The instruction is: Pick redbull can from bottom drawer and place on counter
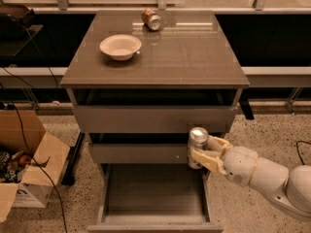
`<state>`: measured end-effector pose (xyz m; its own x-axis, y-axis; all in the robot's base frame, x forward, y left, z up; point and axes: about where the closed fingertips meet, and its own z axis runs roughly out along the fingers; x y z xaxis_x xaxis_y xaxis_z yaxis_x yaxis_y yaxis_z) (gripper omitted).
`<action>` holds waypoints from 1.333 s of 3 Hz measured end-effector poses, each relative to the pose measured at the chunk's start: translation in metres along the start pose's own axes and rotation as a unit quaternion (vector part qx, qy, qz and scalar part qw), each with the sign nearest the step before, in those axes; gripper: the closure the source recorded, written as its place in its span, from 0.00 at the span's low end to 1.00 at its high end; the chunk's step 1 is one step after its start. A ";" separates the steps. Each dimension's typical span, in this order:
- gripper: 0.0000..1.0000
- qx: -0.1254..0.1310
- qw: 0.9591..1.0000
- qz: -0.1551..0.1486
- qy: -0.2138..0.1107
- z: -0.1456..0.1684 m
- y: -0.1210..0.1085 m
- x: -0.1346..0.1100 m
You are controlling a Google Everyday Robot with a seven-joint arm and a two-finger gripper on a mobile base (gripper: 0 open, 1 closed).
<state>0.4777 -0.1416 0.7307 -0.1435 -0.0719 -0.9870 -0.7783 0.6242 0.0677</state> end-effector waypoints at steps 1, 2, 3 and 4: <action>1.00 0.000 1.000 0.000 0.000 0.000 0.000 0.000; 1.00 -0.017 0.998 -0.056 0.000 0.016 0.001 -0.036; 1.00 -0.035 0.993 -0.115 0.000 0.037 -0.004 -0.079; 1.00 -0.042 0.980 -0.193 -0.009 0.062 -0.012 -0.140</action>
Offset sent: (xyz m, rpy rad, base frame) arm 0.0217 0.0201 0.0502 -0.0899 -0.1300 0.0628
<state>0.5448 -0.0905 0.8591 0.1823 -0.2753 -0.9439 -0.8206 0.4863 -0.3003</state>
